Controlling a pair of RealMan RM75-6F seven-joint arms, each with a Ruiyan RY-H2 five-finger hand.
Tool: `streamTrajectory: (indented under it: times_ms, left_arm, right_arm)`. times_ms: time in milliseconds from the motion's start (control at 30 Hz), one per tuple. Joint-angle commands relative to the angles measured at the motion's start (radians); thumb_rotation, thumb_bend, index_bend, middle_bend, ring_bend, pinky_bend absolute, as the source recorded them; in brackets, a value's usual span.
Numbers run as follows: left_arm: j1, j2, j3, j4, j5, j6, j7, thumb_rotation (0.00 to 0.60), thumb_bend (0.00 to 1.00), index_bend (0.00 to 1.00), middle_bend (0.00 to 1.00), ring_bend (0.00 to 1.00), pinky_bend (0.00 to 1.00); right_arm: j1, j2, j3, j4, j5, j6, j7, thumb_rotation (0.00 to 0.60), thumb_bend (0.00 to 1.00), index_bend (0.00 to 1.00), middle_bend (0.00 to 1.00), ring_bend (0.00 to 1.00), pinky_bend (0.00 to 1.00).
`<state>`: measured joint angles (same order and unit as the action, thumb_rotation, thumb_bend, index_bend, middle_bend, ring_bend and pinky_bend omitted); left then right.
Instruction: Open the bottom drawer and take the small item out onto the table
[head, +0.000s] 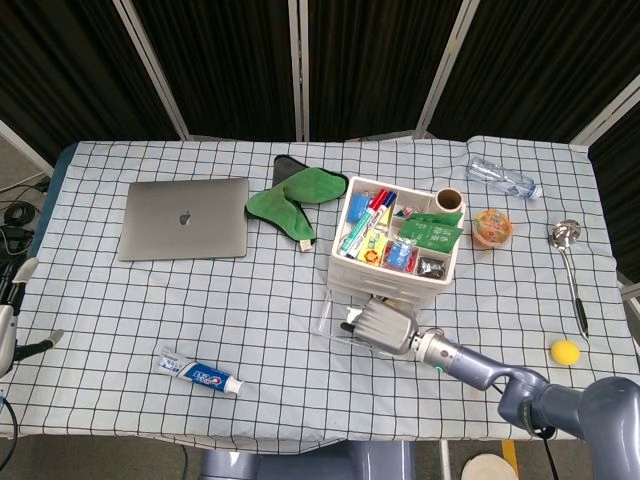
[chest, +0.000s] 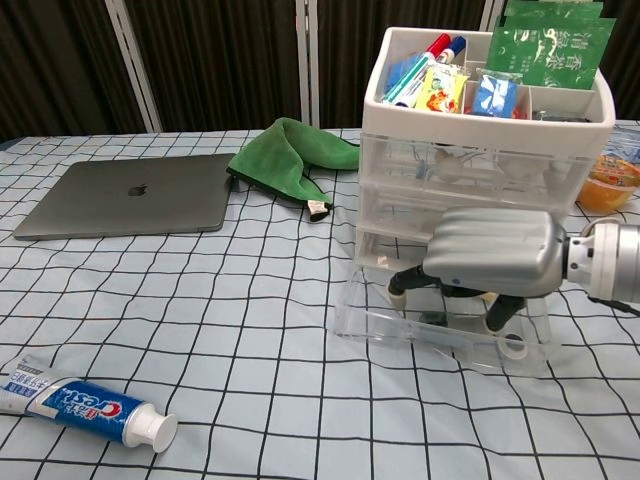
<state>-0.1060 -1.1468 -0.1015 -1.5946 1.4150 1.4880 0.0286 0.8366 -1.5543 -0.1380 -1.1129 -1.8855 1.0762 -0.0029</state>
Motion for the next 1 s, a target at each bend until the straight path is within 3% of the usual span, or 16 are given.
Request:
streamTrajectory:
  times_ms: [33, 467, 1000]
  left_arm:
    - [0.000, 0.000, 0.001, 0.000, 0.001, 0.000, 0.000, 0.600, 0.03, 0.00, 0.00, 0.00, 0.00]
    - [0.002, 0.003, 0.006, -0.005, 0.014, 0.005, -0.003, 0.600, 0.03, 0.00, 0.00, 0.00, 0.00]
    - [0.002, 0.004, 0.007, -0.006, 0.015, 0.006, -0.005, 0.600, 0.03, 0.00, 0.00, 0.00, 0.00]
  right_arm:
    - [0.004, 0.015, 0.003, -0.021, 0.004, -0.008, -0.023, 0.600, 0.00, 0.36, 1.00, 1.00, 0.84]
    - [0.022, 0.062, 0.007, -0.075, 0.009, -0.048, -0.106, 0.600, 0.00, 0.36, 1.00, 1.00, 0.84]
    - [0.019, 0.053, -0.015, -0.068, 0.000, -0.059, -0.109, 0.600, 0.00, 0.50, 1.00, 1.00, 0.84]
